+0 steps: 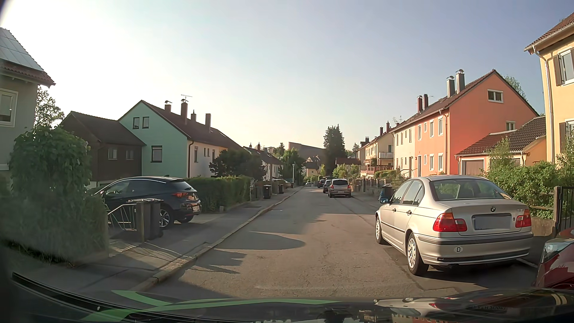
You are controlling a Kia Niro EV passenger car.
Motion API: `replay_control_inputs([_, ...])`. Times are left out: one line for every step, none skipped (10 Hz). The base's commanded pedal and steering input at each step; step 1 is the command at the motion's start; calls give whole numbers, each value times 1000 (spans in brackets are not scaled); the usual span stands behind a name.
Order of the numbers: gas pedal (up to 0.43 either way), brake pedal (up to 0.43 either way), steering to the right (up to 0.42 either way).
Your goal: Follow the waypoints while adhering to traffic rules and regulations
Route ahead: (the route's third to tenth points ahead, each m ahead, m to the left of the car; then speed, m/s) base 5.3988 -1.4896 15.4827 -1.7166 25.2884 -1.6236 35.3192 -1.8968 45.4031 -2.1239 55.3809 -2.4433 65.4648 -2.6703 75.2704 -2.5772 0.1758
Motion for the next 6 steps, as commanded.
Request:
replay_control_inputs([0,256,-72])
replay_control_inputs([0,262,-66])
replay_control_inputs([0,262,-56])
replay_control_inputs([0,262,-46])
replay_control_inputs([0,268,-38])
replay_control_inputs([0,268,-38])
